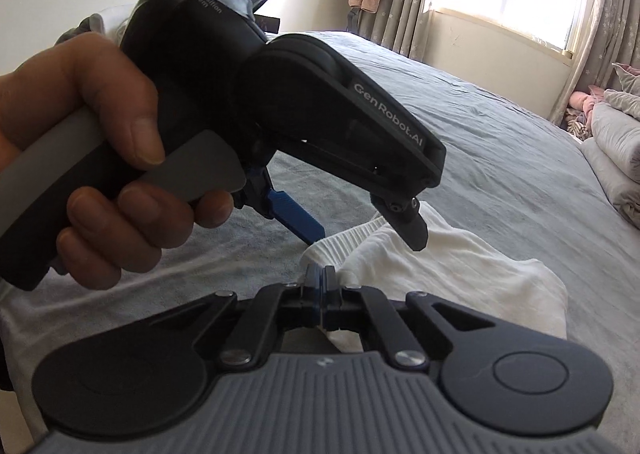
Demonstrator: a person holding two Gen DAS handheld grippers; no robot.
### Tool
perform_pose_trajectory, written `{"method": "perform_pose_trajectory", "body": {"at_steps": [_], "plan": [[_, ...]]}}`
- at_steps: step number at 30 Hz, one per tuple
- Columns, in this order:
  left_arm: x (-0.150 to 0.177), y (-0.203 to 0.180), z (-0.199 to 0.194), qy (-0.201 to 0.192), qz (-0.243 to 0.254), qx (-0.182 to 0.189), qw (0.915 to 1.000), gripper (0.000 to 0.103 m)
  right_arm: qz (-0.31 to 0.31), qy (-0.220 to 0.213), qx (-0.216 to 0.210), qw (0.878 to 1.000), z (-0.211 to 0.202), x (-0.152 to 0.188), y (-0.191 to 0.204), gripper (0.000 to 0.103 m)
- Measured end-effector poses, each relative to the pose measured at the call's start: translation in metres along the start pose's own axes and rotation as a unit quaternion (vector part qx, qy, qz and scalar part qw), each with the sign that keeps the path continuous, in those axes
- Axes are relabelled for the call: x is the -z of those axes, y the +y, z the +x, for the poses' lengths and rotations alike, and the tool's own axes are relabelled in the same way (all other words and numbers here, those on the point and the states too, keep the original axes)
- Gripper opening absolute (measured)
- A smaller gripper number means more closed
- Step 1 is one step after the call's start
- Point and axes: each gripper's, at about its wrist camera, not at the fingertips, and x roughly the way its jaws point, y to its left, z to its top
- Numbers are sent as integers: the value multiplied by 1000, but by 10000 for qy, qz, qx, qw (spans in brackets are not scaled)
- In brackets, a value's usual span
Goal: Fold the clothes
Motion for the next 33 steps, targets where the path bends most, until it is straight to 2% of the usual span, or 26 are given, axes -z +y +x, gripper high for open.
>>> {"method": "perform_pose_trajectory", "body": {"at_steps": [2,3,7,8,10,12,14,15,19,23,27,28,31,33], "plan": [[1,-2,0,15,25,29,10000,82,103,-96,36,9999,-4,-5,-3,1],[1,-2,1,25,32,49,10000,82,88,-116,51,9999,-6,-6,-4,13],[4,-3,3,25,102,26,9999,79,-198,-64,387,9990,-6,-5,-1,20],[5,-4,4,28,123,45,9999,75,-243,-41,408,9989,-5,-3,-1,23],[7,-7,7,85,188,79,9998,68,-375,36,379,9986,-2,1,4,39],[9,-10,8,63,330,-62,9994,61,-504,57,428,9978,4,3,7,39],[8,-9,7,64,294,-75,9995,59,-480,59,463,9978,8,2,6,14],[7,-7,7,78,240,-59,9997,59,-450,73,481,9978,8,4,6,7],[4,-2,5,123,104,4,9999,58,-456,-79,559,9974,3,1,5,7],[3,-1,4,175,32,63,9998,66,-225,-477,513,9973,-9,-9,-1,7],[5,-4,7,146,145,-5,9998,64,-434,-103,430,9981,13,-3,3,7],[6,-6,7,121,202,-52,9997,60,-498,-8,459,9977,18,0,5,8],[8,-10,8,59,436,-336,9985,35,-670,-5,410,9969,16,-2,8,14],[6,-7,6,50,439,-316,9985,30,-717,-93,367,9967,13,-4,9,15]]}}
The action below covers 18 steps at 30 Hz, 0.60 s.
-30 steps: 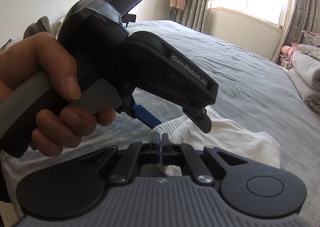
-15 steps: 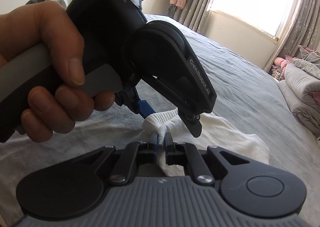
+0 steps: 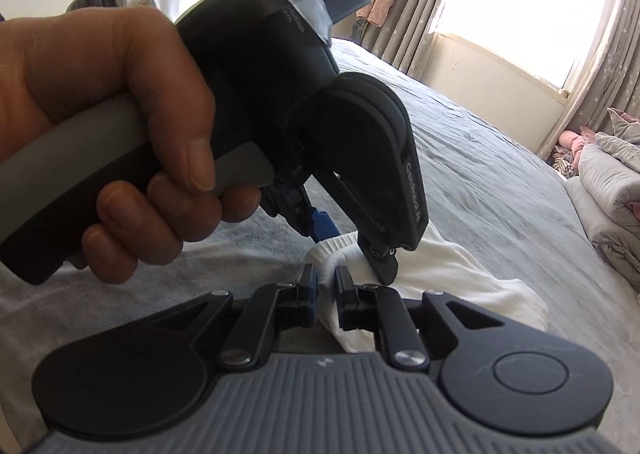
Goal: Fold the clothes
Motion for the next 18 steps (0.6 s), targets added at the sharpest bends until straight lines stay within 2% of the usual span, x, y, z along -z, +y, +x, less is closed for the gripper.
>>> {"method": "perform_pose_trajectory", "body": {"at_steps": [2,3,6,7,12,18], "plan": [[-1,2,-3,-35,-39,8,10000,21,-21,-23,40,10000,0,-1,1,17],[-2,2,-5,-66,-51,20,10000,19,-53,-26,81,9999,1,-2,2,21],[-4,0,-10,-117,-101,98,9998,16,-241,-93,269,9993,3,-1,7,52],[-4,0,-10,-119,-94,94,9998,16,-372,-130,347,9986,3,-1,11,56],[-5,2,-8,-64,-214,95,9997,16,-898,-46,705,9935,19,-2,22,55],[-7,5,-8,21,-421,215,9989,16,-1222,121,966,9877,39,-4,25,40]]}}
